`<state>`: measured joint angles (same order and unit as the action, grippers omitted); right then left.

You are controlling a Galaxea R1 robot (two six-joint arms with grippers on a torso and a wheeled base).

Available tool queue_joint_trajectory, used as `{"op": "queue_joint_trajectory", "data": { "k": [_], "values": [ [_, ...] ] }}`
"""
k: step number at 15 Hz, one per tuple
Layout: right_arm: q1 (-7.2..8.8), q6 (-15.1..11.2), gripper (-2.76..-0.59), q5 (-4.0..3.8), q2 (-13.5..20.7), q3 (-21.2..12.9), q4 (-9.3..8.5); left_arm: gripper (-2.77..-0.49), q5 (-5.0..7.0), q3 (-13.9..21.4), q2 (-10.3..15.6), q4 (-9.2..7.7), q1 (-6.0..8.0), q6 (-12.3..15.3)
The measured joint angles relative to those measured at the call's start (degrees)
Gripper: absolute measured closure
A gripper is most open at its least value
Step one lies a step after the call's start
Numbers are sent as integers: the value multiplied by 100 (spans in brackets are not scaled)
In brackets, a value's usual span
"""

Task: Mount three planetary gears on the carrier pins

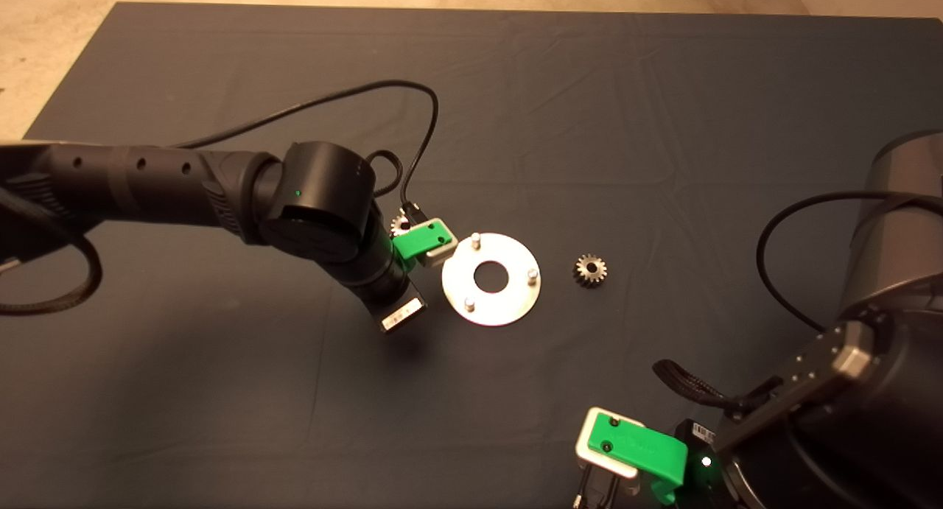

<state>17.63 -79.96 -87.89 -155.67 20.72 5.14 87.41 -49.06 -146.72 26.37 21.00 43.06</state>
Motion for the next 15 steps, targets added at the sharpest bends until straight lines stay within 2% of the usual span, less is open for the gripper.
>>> {"op": "queue_joint_trajectory", "data": {
  "k": [2, 4, 6, 9, 13, 15],
  "values": [
    [0, 1, -233, 2, 9, 2, 0, -80, 10, 8, -67, -88, 80, 22],
    [0, 2, -233, -1, 9, 2, 0, -79, 7, 9, -229, -147, 97, 84],
    [0, 2, -233, -1, 11, 2, 0, -78, 0, 9, -380, -176, 121, 106],
    [0, 5, -233, 2, 9, 2, 0, -78, 5, 9, -429, -193, 223, 123],
    [0, 6, -233, -1, 11, 2, 0, -78, -30, -84, -532, -231, 237, 127],
    [1, 9, -233, -1, 11, 2, 0, -78, -48, -149, -663, -231, 242, 127]
  ]
}}
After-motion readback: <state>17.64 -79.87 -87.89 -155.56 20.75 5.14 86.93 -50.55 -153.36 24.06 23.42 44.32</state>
